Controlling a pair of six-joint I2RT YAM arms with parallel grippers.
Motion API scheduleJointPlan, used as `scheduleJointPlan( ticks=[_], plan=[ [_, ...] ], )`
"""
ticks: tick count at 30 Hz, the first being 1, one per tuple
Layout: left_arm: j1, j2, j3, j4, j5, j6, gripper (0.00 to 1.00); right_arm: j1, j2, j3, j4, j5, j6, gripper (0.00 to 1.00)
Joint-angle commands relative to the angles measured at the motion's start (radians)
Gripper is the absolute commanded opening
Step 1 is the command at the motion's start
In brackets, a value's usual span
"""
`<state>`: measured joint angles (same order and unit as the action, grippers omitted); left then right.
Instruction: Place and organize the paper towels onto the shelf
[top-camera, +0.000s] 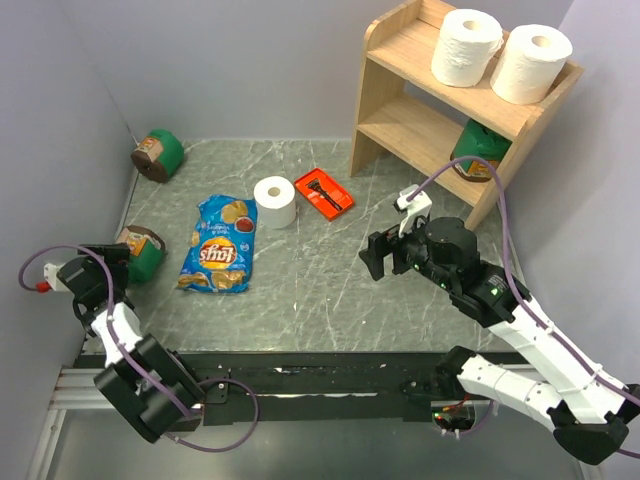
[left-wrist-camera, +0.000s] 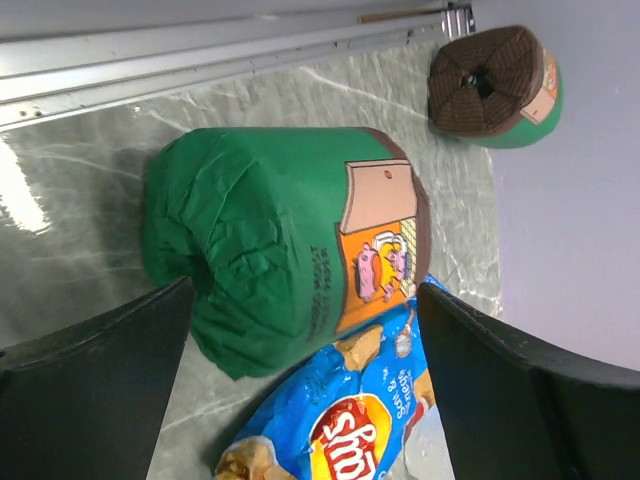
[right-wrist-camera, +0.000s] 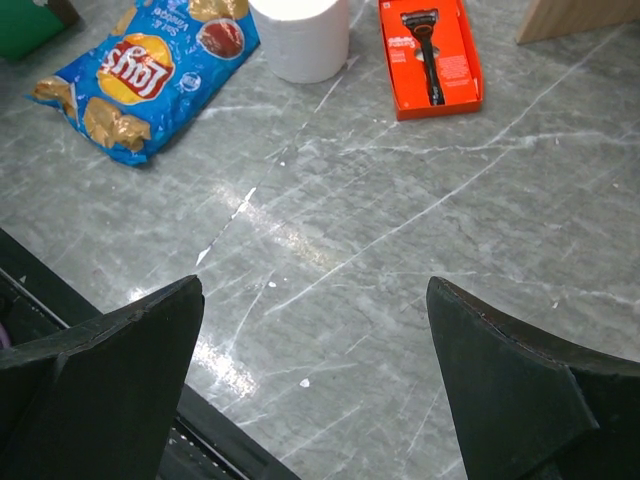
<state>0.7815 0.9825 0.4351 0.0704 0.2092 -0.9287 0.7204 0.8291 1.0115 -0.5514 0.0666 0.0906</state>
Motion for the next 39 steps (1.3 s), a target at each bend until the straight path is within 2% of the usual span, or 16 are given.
scheduleJointPlan(
  ticks=[1, 5, 14, 26, 35, 39],
  plan=[
    [0.005, 0.07, -0.012, 0.192, 0.107, -0.038, 0.99, 0.005, -0.01, 0.053, 0.005, 0.004, 0.021, 0.99],
    [0.001, 0.125, -0.029, 0.241, 0.094, -0.077, 0.97, 0.005, -0.022, 0.047, 0.008, 0.006, 0.009, 0.99],
    [-0.113, 0.206, -0.039, 0.445, 0.061, -0.113, 0.92, 0.005, -0.05, 0.048, -0.018, 0.041, -0.023, 1.0],
    [-0.169, 0.326, -0.118, 0.628, 0.022, -0.154, 0.91, 0.005, -0.059, 0.058, -0.016, 0.05, -0.037, 1.0],
    [-0.171, 0.354, -0.088, 0.704, 0.016, -0.147, 0.68, 0.005, -0.074, 0.053, -0.024, 0.068, -0.049, 1.0],
    [-0.177, 0.381, -0.049, 0.71, 0.053, -0.134, 0.51, 0.005, -0.074, 0.058, -0.033, 0.078, -0.052, 1.0]
  ],
)
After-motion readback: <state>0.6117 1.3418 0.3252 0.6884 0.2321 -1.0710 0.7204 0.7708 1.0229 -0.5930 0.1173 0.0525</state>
